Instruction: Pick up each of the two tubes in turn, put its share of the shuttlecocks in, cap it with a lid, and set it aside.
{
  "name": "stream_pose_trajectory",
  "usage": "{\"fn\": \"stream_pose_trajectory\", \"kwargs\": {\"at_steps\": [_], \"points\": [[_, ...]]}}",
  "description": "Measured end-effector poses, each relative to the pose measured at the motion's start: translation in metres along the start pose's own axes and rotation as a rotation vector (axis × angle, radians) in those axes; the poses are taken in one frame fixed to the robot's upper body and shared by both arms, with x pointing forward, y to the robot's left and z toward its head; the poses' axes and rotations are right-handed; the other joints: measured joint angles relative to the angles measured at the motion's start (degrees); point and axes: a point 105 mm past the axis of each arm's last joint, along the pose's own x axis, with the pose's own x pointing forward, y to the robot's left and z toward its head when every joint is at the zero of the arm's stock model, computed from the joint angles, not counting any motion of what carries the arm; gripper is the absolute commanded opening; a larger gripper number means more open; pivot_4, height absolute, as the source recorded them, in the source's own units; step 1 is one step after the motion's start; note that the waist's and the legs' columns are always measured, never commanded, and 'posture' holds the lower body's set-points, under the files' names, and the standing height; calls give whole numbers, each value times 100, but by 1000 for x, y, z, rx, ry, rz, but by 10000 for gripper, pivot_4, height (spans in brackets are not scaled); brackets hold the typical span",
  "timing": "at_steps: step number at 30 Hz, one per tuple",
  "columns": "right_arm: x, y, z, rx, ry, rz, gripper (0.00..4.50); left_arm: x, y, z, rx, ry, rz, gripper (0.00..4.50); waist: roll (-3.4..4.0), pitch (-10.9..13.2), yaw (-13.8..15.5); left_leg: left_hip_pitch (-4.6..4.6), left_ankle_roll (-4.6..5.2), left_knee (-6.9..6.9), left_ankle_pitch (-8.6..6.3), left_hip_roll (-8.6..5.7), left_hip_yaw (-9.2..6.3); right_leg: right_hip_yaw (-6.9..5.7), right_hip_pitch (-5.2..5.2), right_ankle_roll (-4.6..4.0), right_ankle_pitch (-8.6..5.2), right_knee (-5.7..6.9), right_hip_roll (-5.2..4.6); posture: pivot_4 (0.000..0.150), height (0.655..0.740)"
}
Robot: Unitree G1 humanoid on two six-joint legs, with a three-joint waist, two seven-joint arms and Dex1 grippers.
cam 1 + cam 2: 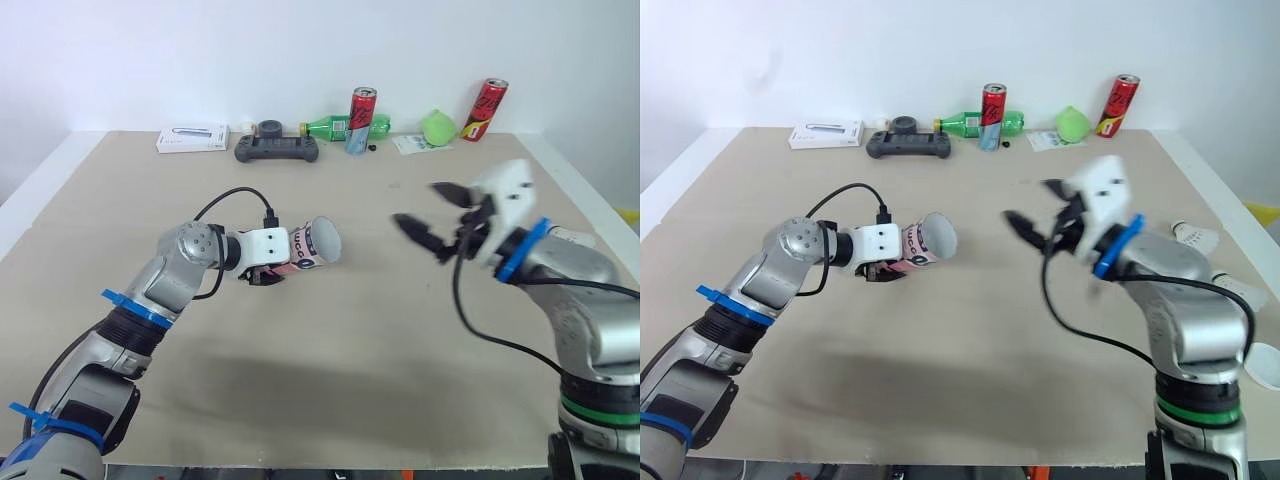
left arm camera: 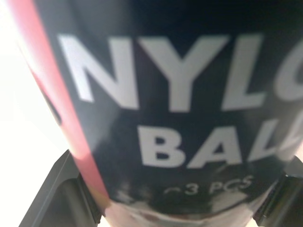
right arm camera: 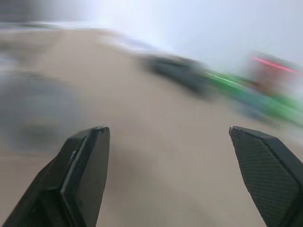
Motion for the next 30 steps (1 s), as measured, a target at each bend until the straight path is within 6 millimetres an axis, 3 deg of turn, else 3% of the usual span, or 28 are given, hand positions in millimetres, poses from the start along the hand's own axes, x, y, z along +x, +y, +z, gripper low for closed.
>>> {"fn": "stream_pose_trajectory", "kwargs": {"at_steps": [4,9,13,18,30], "points": [[-33,-72,-60,116,189,-462,43926,1,0,-2,-11,3,0,30997,20,-9,-8,4,0,2,0,1,16,13,-3,10,7,1,1,1500,7377],[-51,-110,-87,171,245,-705,43926,3,-1,-2,-18,1,-5,30997,27,-13,-18,12,1,5,1,2,20,18,3,12,8,1,7,1500,7377],[-47,-118,-97,186,260,-742,43926,4,-2,-1,-19,-3,-8,30997,29,-14,-21,12,2,6,0,-2,20,24,6,13,8,1,8,1500,7377],[-20,-134,-106,231,265,-775,43926,4,-2,-1,-19,-6,-8,30997,34,-14,-40,8,12,15,-3,-14,25,40,10,21,12,0,5,1500,7377],[8,-154,-122,319,302,-841,43926,5,-2,1,-25,-16,-1,30997,32,-13,-101,7,36,19,0,-30,19,51,19,25,14,-3,1,1500,7377]]}}
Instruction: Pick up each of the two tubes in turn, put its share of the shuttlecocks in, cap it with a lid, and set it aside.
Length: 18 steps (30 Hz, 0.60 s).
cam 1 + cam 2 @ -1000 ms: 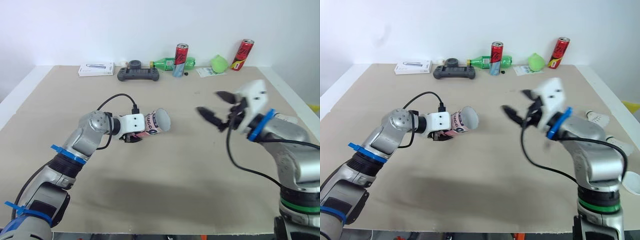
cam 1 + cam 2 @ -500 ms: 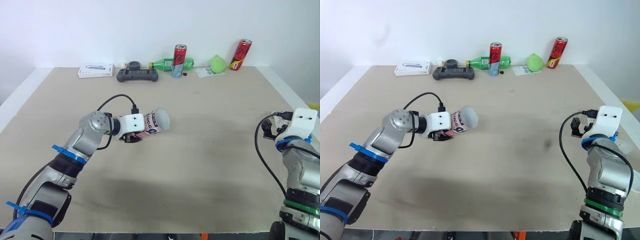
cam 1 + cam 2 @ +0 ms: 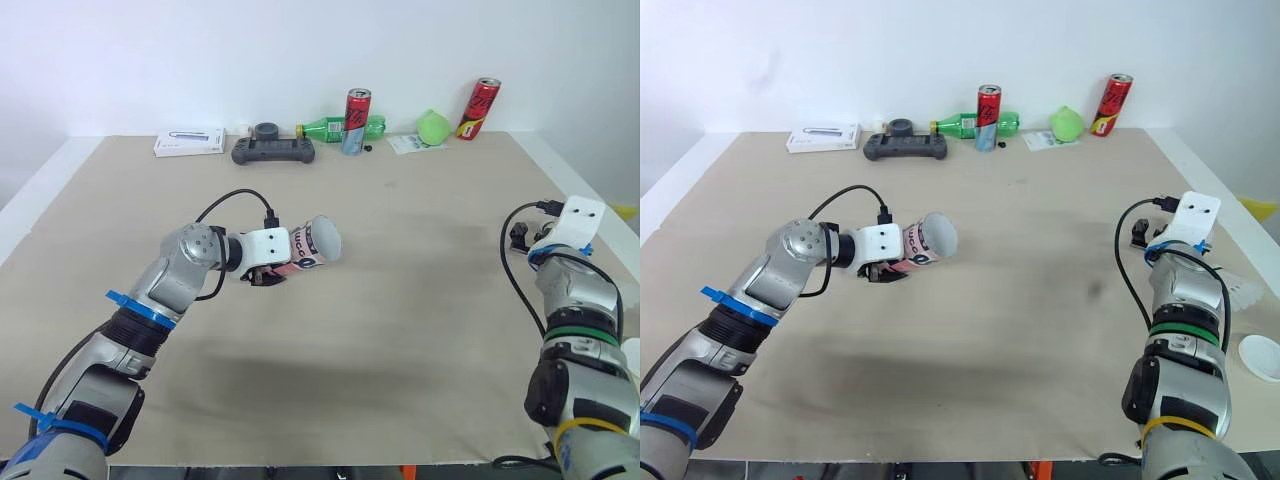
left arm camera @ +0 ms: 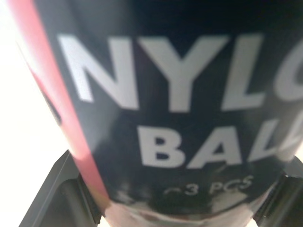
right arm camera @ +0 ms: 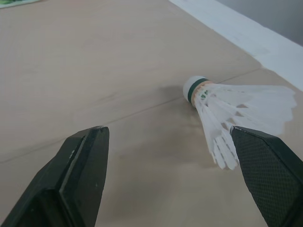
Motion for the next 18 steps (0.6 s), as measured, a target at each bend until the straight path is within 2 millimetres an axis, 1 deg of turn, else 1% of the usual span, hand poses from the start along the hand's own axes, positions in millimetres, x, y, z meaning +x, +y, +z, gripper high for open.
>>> {"fn": "stream_pose_trajectory", "kwargs": {"at_steps": [3,5,6,7,8,9,10,12,13,14,15,18], "points": [[4,0,0,18,6,-17,43926,0,0,0,0,-2,0,30997,0,0,-22,0,2,0,0,-2,1,1,1,1,0,-1,-1,1500,7377],[6,-2,-3,31,13,-33,38949,1,0,1,-1,-4,1,30997,0,0,-36,0,3,0,0,-2,1,2,2,2,1,-2,-1,1500,7377],[6,-3,-4,38,18,-43,37511,1,0,1,-1,-5,2,30997,0,0,-39,0,3,0,0,-3,2,4,2,3,1,-2,-1,1500,7377],[7,-4,-6,46,23,-50,31894,1,0,1,-1,-5,3,30997,0,0,-43,0,4,0,0,-3,2,4,2,3,2,-2,-1,1500,7377],[7,-4,-7,50,25,-54,28552,1,0,2,-1,-7,4,30997,0,0,-43,0,4,0,0,-3,2,4,2,3,2,-3,-1,1500,7377],[8,-5,-8,54,27,-59,22887,2,0,2,-2,-9,5,30997,-1,0,-45,0,5,0,-1,-2,2,5,2,3,2,-4,-1,1500,7377],[8,-6,-9,55,28,-62,19576,2,0,2,-2,-10,6,30997,-1,0,-46,0,5,0,-1,-2,2,5,2,4,2,-4,-1,1500,7377],[8,-8,-10,63,31,-70,9298,2,0,2,-2,-10,8,30997,-1,0,-52,0,5,-1,-1,-2,3,6,1,4,2,-4,0,1500,7377],[8,-8,-8,67,27,-71,5379,2,0,2,-2,-10,8,30997,-1,0,-56,0,6,-1,-1,-2,3,6,1,4,2,-4,0,1500,7377],[8,-8,-8,67,27,-71,4309,2,0,2,-2,-10,9,30997,-1,0,-57,0,6,-1,-1,-2,3,6,1,5,2,-4,0,1500,7377],[8,-9,-7,70,23,-71,1296,2,0,2,-2,-10,9,30997,0,0,-59,0,6,-1,-1,-2,3,6,1,5,2,-4,0,1500,7377],[8,-9,-3,89,2,-60,1296,2,0,3,-2,-11,10,30997,-1,1,-60,0,7,-1,-1,-2,4,8,1,5,2,-4,0,1500,7377]]}}
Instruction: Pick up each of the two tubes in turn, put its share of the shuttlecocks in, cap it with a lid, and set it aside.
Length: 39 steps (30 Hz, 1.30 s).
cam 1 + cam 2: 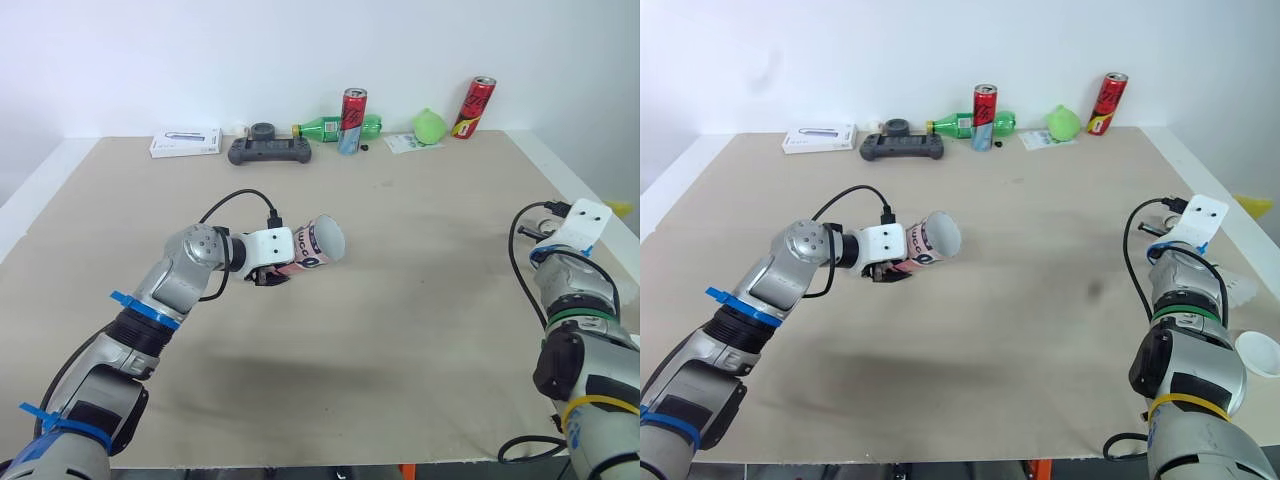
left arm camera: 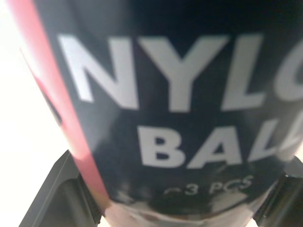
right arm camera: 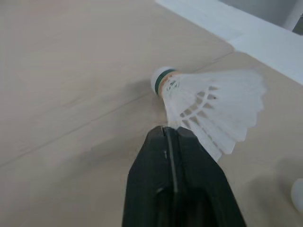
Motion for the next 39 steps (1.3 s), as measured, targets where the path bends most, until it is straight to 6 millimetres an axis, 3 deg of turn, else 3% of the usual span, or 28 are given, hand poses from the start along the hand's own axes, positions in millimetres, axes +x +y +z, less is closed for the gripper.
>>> {"fn": "stream_pose_trajectory", "kwargs": {"at_steps": [5,9,12,14,16,17,19,20,22,23,30,31,34,36,39], "points": [[-7,9,14,-58,-103,112,1296,0,0,1,1,-3,-1,30997,0,0,8,-5,1,-2,0,0,-7,0,0,4,0,-3,3,1500,7377],[-45,48,38,-196,-272,398,1296,0,1,1,2,-3,2,30997,6,-1,11,-9,3,-1,-1,9,-8,0,-6,29,13,-3,10,1500,7377],[-72,62,50,-284,-306,547,1296,0,0,1,1,-5,3,30997,7,0,17,-11,3,-1,-1,12,-11,-5,-8,13,4,-3,11,1500,7377],[-78,65,55,-299,-315,580,1296,0,0,1,1,-4,3,30997,7,0,15,-10,3,-1,-1,12,-7,-3,-9,8,1,-3,10,1500,7377],[-118,84,58,-402,-328,813,1296,0,-1,1,-1,-6,4,30997,9,1,23,-11,3,-2,-2,14,-9,-4,-10,5,-1,-3,11,1500,7377],[-123,87,58,-414,-329,845,1296,0,-1,1,-2,-6,4,30997,9,1,21,-11,4,-2,-2,15,-10,-5,-11,5,-1,-3,13,1500,7377],[-170,110,63,-520,-351,1109,1296,0,-1,0,-10,-2,6,30997,10,1,19,-8,4,0,-2,20,-10,-8,-9,4,-1,-3,15,1500,7377],[-176,112,64,-531,-353,1137,1296,0,-1,0,-10,-3,6,30997,9,2,19,-9,4,3,-2,22,-12,-13,-9,5,-1,-4,15,1500,7377],[-210,120,70,-625,-348,1302,1296,0,-1,0,-11,-4,5,30997,3,4,24,-8,3,6,-2,24,-14,-21,-7,3,-2,-5,11,1500,7377],[-217,122,71,-644,-350,1335,1296,0,-1,0,-11,-3,4,30997,-2,3,23,-8,3,6,-2,26,-14,-24,-7,2,-3,-8,11,1500,7377],[-261,150,52,-793,-316,1556,1296,1,0,0,-16,-6,2,30997,-4,5,31,-10,2,5,-3,35,-13,-35,-9,2,-3,-29,5,1500,7377],[-266,161,42,-798,-318,1589,1296,1,0,1,-15,-8,0,30997,-4,5,32,-11,2,4,-3,36,-13,-34,-9,2,-3,-34,2,1500,7377],[-267,173,28,-831,-318,1600,1296,1,0,1,-16,-8,0,30997,-5,4,34,-14,1,4,-3,37,-11,-34,-11,2,-3,-38,-2,1500,7377],[-270,191,9,-875,-328,1625,1296,2,0,3,-14,-14,-1,30997,-5,5,45,-20,1,2,-3,33,-10,-34,-15,2,-3,-39,-3,1500,7377],[-266,197,9,-889,-342,1609,1296,2,0,4,-13,-19,-2,30997,-5,5,68,-22,2,3,-3,31,-9,-33,-16,2,-2,-39,-6,1500,7377]]}}
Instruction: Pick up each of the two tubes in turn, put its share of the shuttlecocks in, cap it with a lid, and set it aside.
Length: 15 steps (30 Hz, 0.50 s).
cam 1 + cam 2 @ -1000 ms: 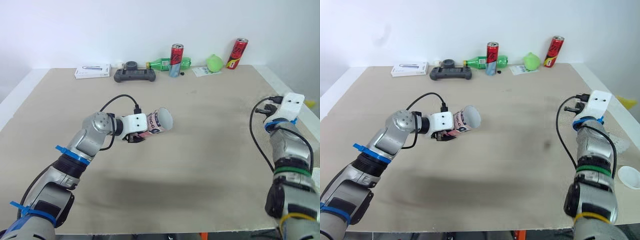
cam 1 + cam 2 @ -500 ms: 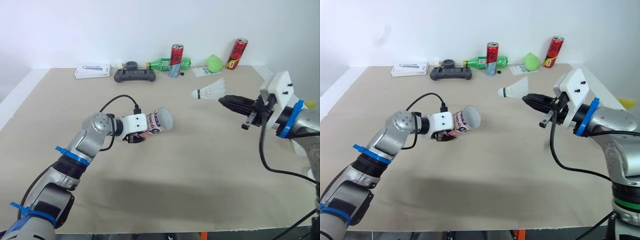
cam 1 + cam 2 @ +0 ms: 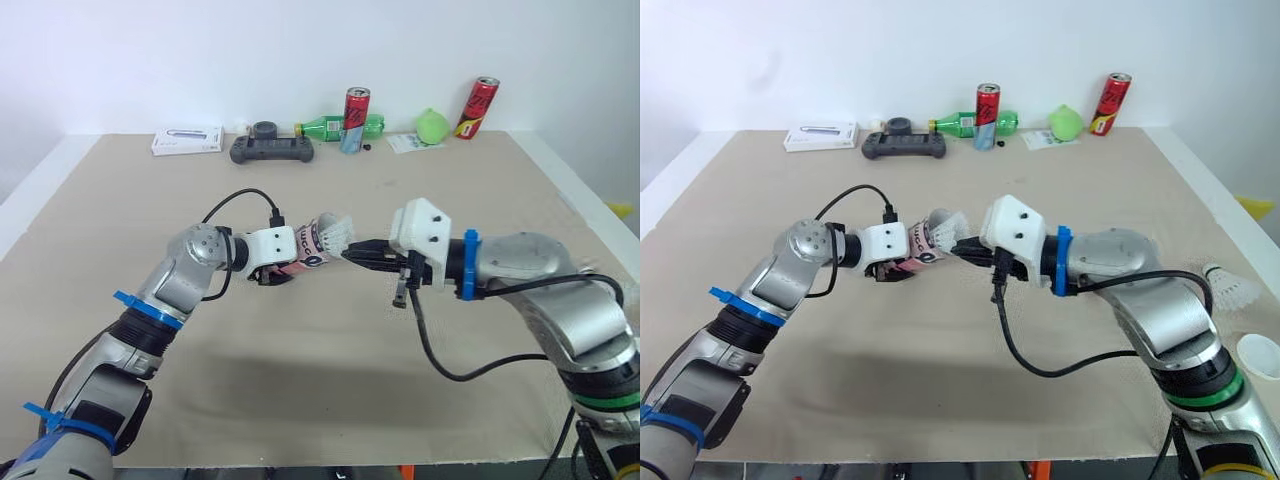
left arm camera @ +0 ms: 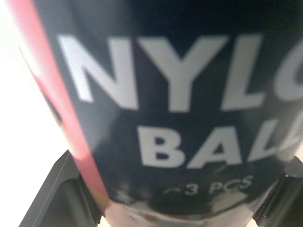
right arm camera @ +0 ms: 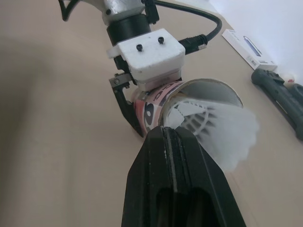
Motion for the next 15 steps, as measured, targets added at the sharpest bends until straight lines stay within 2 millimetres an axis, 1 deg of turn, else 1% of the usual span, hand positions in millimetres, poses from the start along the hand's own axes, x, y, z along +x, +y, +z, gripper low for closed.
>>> {"fn": "stream_pose_trajectory", "kwargs": {"at_steps": [1,2,6,9,11,12,13,14,15], "points": [[1,-5,2,-12,-7,-16,1296,0,0,1,0,-2,-1,30997,0,0,3,0,0,0,0,-1,-1,1,0,1,1,0,-1,1500,7377],[1,-6,3,-17,-8,-18,1296,1,0,1,0,-4,-1,30997,0,0,13,-1,1,0,-1,-2,-1,-1,2,1,1,0,-1,1500,7377],[5,-4,4,-17,-17,-11,1296,1,-1,2,0,-6,-1,30997,0,0,30,-1,1,-2,-1,0,-1,-10,2,1,1,1,3,1500,7377],[4,1,2,46,-38,-6,8705,3,-1,3,-4,-10,-2,30997,-1,0,49,-1,1,-2,-1,1,-8,-16,5,1,1,1,3,1500,7377],[-4,8,1,134,-71,-26,17464,4,-3,5,-4,-19,-4,30997,-1,-1,88,-6,3,-3,-3,-2,-13,-16,6,1,1,1,3,1500,7377],[-17,8,-2,202,-94,-100,22805,4,-3,7,-1,-24,-5,30997,-4,-2,112,-12,5,-4,-4,-6,-19,-18,6,-1,-1,-1,0,1500,7377],[-22,7,-5,224,-94,-132,26028,4,-4,6,-3,-24,-7,30997,-4,-2,110,-11,4,-2,-9,-6,-17,-16,6,-3,-2,-1,1,1500,7377],[-34,3,-11,256,-89,-212,27464,5,-3,7,0,-28,-6,30997,-4,-3,123,-14,6,-4,-11,-8,-17,-16,5,-2,-2,-4,-3,1500,7377],[-52,-2,-23,298,-63,-331,34221,5,-4,7,0,-28,-8,30997,-5,-3,129,-14,10,-1,-16,-10,-20,-18,6,-1,-5,-4,-6,1500,7377]]}}
